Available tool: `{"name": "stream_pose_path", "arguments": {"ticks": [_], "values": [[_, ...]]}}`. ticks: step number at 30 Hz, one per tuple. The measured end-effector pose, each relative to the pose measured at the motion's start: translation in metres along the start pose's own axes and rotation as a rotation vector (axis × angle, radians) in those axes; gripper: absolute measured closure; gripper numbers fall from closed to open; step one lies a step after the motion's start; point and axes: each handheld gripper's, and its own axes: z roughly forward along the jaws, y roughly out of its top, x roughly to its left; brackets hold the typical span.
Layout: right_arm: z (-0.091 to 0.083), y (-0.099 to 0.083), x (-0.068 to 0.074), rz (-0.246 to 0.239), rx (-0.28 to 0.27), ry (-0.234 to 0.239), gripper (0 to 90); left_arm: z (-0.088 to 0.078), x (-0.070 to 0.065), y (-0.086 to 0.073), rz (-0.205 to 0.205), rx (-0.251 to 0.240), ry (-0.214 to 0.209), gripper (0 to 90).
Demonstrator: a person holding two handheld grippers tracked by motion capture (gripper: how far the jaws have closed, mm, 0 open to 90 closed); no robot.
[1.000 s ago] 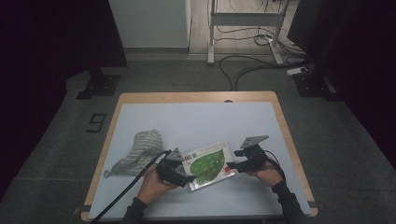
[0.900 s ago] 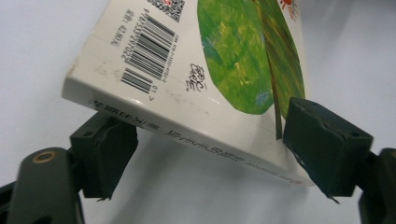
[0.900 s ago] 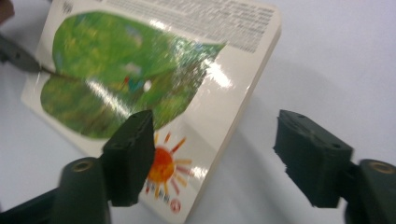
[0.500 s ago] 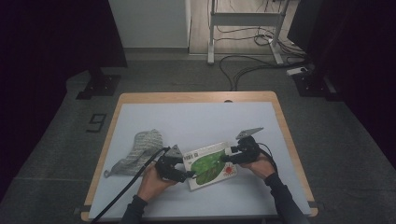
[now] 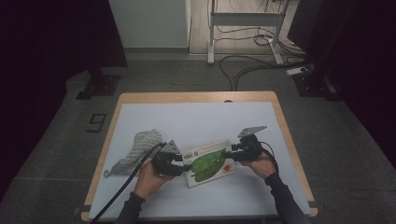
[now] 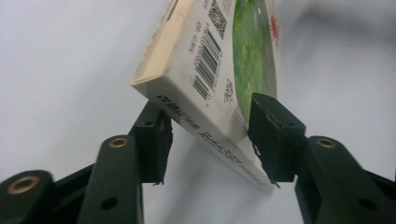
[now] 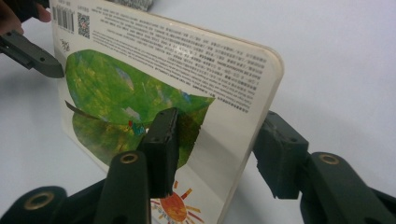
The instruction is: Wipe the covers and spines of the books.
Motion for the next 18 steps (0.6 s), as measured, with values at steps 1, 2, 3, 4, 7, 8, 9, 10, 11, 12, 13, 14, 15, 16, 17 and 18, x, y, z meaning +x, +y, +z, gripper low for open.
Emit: {"name": "stream_pose_path", "arguments": {"ticks": [1, 2, 3, 4, 7, 8, 9, 10, 11, 12, 13, 14, 15, 16, 17, 18], "values": [[0.0, 0.001, 0.001, 0.002, -0.005, -0.001, 52.1, -0.002, 0.001, 0.001, 0.0, 0.0, 0.001, 52.3], [-0.001, 0.001, 0.001, 0.0, -0.01, -0.004, 52.5, -0.003, 0.001, 0.001, -0.001, -0.004, 0.003, 53.4], [-0.001, 0.002, 0.002, -0.004, -0.014, -0.004, 53.0, -0.004, 0.002, 0.001, -0.001, -0.006, 0.005, 54.5], [-0.002, 0.003, 0.002, -0.003, -0.017, -0.008, 53.3, -0.005, 0.002, 0.002, -0.002, -0.007, 0.007, 55.3], [-0.003, 0.005, 0.004, -0.01, -0.023, -0.008, 54.7, -0.009, 0.004, 0.004, -0.002, -0.011, 0.018, 57.8], [-0.003, 0.006, 0.004, -0.009, -0.027, -0.008, 55.3, -0.01, 0.005, 0.004, -0.003, -0.013, 0.02, 58.7], [-0.004, 0.006, 0.004, -0.014, -0.029, -0.007, 55.9, -0.011, 0.006, 0.005, -0.003, -0.014, 0.023, 59.7], [-0.004, 0.007, 0.005, -0.018, -0.033, -0.008, 56.4, -0.012, 0.006, 0.006, -0.002, -0.017, 0.027, 60.7], [-0.005, 0.007, 0.005, -0.018, -0.034, -0.009, 56.8, -0.013, 0.007, 0.006, -0.005, -0.018, 0.031, 61.4], [-0.005, 0.008, 0.006, -0.021, -0.035, -0.008, 57.3, -0.015, 0.007, 0.007, -0.004, -0.015, 0.037, 62.2], [-0.005, 0.009, 0.007, -0.023, -0.039, -0.009, 57.9, -0.016, 0.008, 0.008, -0.002, -0.015, 0.041, 63.4], [-0.006, 0.009, 0.007, -0.025, -0.039, -0.008, 58.2, -0.018, 0.008, 0.009, 0.001, -0.013, 0.047, 64.0], [-0.006, 0.01, 0.008, -0.027, -0.043, -0.009, 58.6, -0.019, 0.009, 0.009, 0.006, -0.011, 0.054, 64.9], [-0.006, 0.011, 0.009, -0.035, -0.046, -0.012, 58.8, -0.02, 0.009, 0.01, 0.012, -0.005, 0.059, 65.2], [-0.006, 0.012, 0.01, -0.034, -0.046, -0.014, 58.8, -0.02, 0.009, 0.011, 0.014, -0.003, 0.066, 65.4], [-0.005, 0.012, 0.01, -0.041, -0.046, -0.016, 58.9, -0.021, 0.01, 0.012, 0.015, -0.001, 0.071, 65.5]]}}
